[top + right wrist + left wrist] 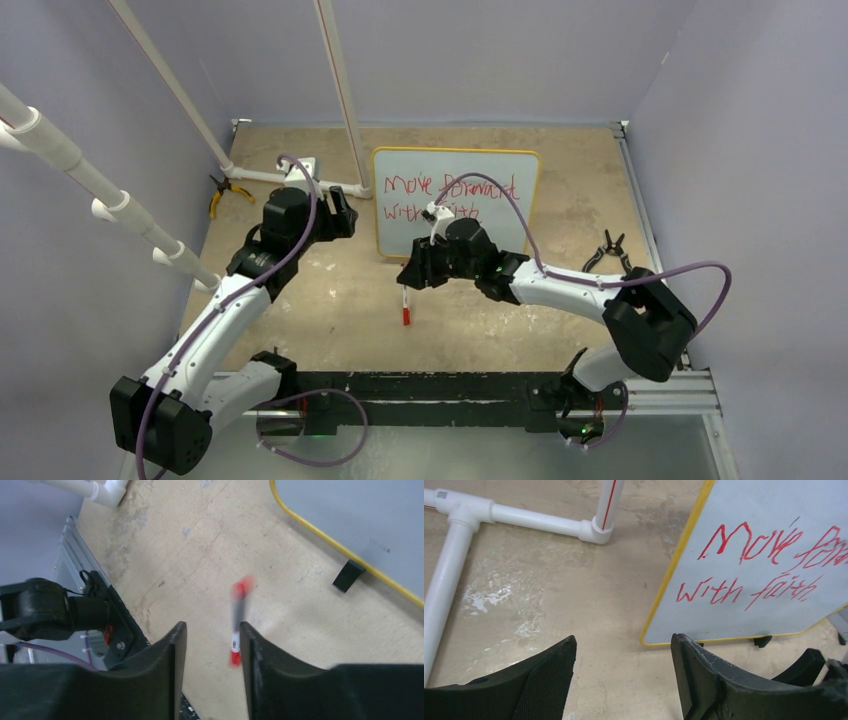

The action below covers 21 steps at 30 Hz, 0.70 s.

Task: Write a sentence on the whiteboard
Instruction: Place the whiteboard marker at the center of the board, then reset both arms

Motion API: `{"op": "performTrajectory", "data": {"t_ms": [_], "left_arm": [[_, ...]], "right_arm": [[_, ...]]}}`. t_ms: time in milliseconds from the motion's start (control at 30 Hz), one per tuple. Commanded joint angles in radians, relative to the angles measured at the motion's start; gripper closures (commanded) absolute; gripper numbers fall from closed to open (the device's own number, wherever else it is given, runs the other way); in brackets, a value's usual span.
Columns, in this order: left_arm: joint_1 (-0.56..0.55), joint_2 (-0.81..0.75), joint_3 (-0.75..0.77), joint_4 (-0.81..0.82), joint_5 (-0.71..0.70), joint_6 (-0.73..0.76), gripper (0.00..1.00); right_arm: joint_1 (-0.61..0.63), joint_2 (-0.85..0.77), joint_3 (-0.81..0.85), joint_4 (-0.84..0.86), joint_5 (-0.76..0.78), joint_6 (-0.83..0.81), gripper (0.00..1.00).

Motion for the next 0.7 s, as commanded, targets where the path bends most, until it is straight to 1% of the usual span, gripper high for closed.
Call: {"op": "performTrajectory", "data": {"t_ms": [0,33,67,100,167,267,333,400,567,667], "left_arm": [[0.01,-0.014,0.04,-0.015,-0.082,0.085,0.3],[0.012,-0.018,0.041,-0.017,-0.102,0.091,0.29],[0.013,-0.023,0.04,-0.019,-0.124,0.096,0.29],[0.013,-0.028,0.038,-0.019,-0.137,0.1,0.28],[0.013,-0.04,0.032,-0.015,-0.165,0.105,0.28],[0.015,-0.063,0.023,-0.011,-0.215,0.123,0.28],[0.014,-0.078,0.021,-0.007,-0.25,0.143,0.27],[0.014,-0.087,0.025,-0.006,-0.284,0.165,0.27],[0.014,-0.108,0.028,-0.008,-0.362,0.162,0.27],[0.013,-0.136,0.022,0.004,-0.363,0.173,0.27]], "right_arm": [[0.001,-0.024,0.055,0.101,0.033,-0.025,0.45],[0.001,-0.034,0.057,0.091,0.044,-0.037,0.38],[0.001,-0.047,0.059,0.075,0.048,-0.051,0.33],[0.0,-0.064,0.058,0.055,0.05,-0.054,0.3],[-0.002,-0.109,0.059,0.032,0.103,-0.077,0.23],[-0.004,-0.195,0.07,-0.009,0.212,-0.147,0.03],[-0.018,-0.254,0.083,-0.042,0.297,-0.198,0.01],[-0.059,-0.315,0.09,-0.062,0.361,-0.245,0.01],[-0.254,-0.488,0.049,-0.026,0.325,-0.315,0.01],[-0.373,-0.564,0.012,0.009,0.336,-0.354,0.01]]}}
